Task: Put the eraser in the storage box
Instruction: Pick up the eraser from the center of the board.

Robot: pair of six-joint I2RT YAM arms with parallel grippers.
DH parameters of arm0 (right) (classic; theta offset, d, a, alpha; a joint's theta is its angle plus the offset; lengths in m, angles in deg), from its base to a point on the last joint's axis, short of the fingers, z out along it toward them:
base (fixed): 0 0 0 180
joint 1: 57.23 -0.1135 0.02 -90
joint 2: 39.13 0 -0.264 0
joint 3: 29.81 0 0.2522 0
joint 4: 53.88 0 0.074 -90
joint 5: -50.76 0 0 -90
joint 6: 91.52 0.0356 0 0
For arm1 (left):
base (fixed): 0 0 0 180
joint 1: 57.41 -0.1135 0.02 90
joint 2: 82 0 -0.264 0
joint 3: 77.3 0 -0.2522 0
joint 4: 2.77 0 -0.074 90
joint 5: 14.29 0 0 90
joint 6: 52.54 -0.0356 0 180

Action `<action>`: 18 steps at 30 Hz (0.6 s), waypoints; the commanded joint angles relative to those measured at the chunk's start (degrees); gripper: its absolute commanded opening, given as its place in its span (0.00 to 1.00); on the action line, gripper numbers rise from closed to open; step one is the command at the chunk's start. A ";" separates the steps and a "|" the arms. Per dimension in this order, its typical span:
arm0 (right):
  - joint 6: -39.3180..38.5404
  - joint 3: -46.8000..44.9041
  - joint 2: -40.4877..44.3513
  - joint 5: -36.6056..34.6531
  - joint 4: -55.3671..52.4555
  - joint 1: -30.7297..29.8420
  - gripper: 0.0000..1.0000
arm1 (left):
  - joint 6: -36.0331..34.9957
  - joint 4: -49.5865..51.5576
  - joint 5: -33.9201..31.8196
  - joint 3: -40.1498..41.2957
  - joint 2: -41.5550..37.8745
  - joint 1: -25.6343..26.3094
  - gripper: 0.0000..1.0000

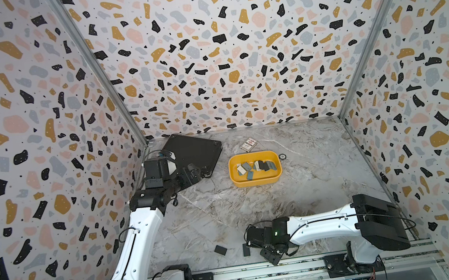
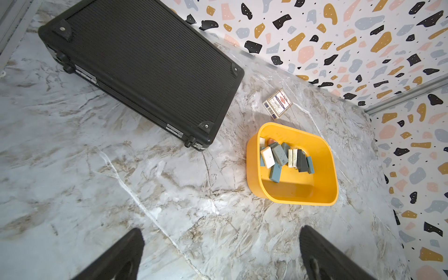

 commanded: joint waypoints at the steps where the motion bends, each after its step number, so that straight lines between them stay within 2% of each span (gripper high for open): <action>1: 0.28 2.34 -0.57 -0.75 -1.15 -0.15 0.50 | 0.09 -0.35 -0.75 1.11 -1.04 -0.33 1.00; 7: -0.42 4.18 -3.46 0.46 -1.62 -0.06 0.49 | 0.23 -0.41 -0.73 1.43 -1.31 -0.33 1.00; 10: -0.51 4.31 -3.96 1.08 -1.59 0.03 0.44 | 0.23 -0.58 -0.88 1.90 -1.48 -0.35 1.00; 14: -0.42 4.14 -4.49 2.36 -1.59 0.71 0.34 | 0.29 -0.81 -0.95 2.16 -1.43 -0.34 1.00; 18: -0.01 3.81 -4.52 2.63 -1.60 1.34 0.19 | 0.28 -1.00 -0.93 2.18 -1.25 -0.35 1.00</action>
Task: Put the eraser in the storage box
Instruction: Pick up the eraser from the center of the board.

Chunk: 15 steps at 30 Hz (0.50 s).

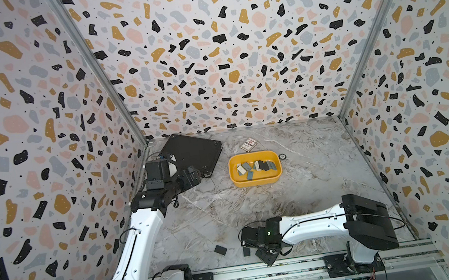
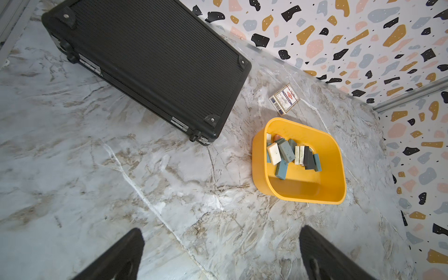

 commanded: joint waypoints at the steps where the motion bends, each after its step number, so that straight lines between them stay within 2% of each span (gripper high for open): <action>1: 0.54 0.60 -0.09 0.02 -1.77 0.70 0.16 | 0.13 -1.04 -0.14 0.40 -0.75 -0.33 1.00; 8: -0.54 2.54 4.80 -4.77 -4.80 6.24 0.14 | 0.32 -1.60 -0.14 -0.06 0.56 -0.33 1.00; 15: -7.82 14.30 6.40 -8.06 -8.58 18.95 0.14 | 0.36 -2.15 -0.23 -2.15 3.21 -0.33 1.00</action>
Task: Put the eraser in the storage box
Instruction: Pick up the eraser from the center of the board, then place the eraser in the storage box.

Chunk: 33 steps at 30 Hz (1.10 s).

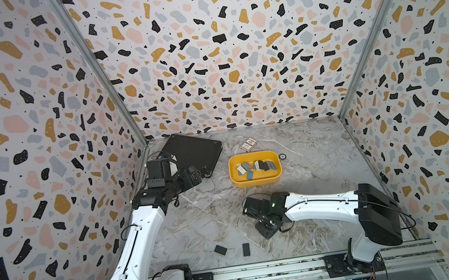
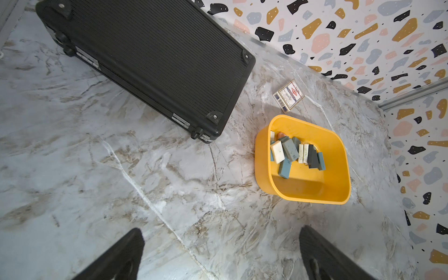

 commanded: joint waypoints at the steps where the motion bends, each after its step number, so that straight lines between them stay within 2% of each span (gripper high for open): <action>1: -5.21 7.63 1.70 -2.72 -3.19 7.82 0.15 | 0.27 -1.93 -0.23 -2.48 1.43 -0.35 1.00; 9: -13.47 28.32 -10.34 0.88 -6.17 22.22 0.15 | -1.04 -1.11 -1.14 -7.38 6.32 -0.37 1.00; 17: -14.91 42.19 -22.62 5.39 -8.54 29.01 0.16 | -1.90 -0.94 -1.29 -13.10 12.97 -0.38 1.00; 24: -14.02 46.57 -28.19 7.36 -8.48 32.08 0.16 | -2.94 -0.50 -1.00 -17.68 18.18 -0.46 1.00; 33: -13.16 48.18 -32.25 9.58 -7.65 34.25 0.16 | -3.12 -0.87 -0.50 -18.62 21.22 -0.48 1.00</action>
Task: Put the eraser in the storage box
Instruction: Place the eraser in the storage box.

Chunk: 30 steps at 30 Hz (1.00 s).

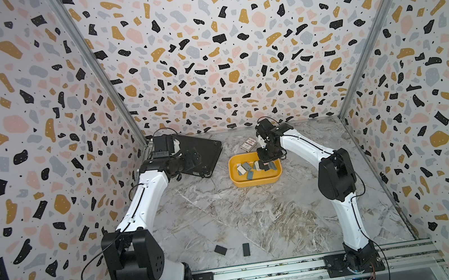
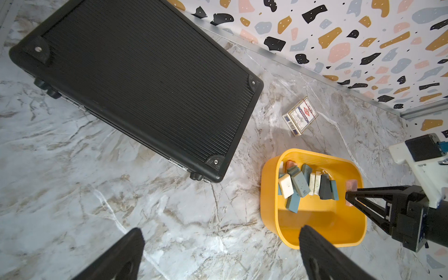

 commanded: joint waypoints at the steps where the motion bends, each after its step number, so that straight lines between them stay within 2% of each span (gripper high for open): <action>1: 0.57 2.55 -1.04 1.26 -0.98 0.49 0.17 | -1.22 -0.98 0.54 -1.60 0.65 -0.47 1.00; 16: 1.26 3.49 -4.63 -1.36 -1.48 0.57 0.20 | -1.24 -1.07 1.41 -1.85 2.23 -0.74 1.00; 24: 1.65 3.61 -5.50 -1.71 -1.25 0.52 0.25 | -1.30 -0.96 1.50 -1.76 1.93 -0.83 1.00; 30: 1.50 3.94 -5.39 -1.97 -1.19 0.53 0.35 | -1.30 -0.88 1.68 -1.62 1.86 -0.83 1.00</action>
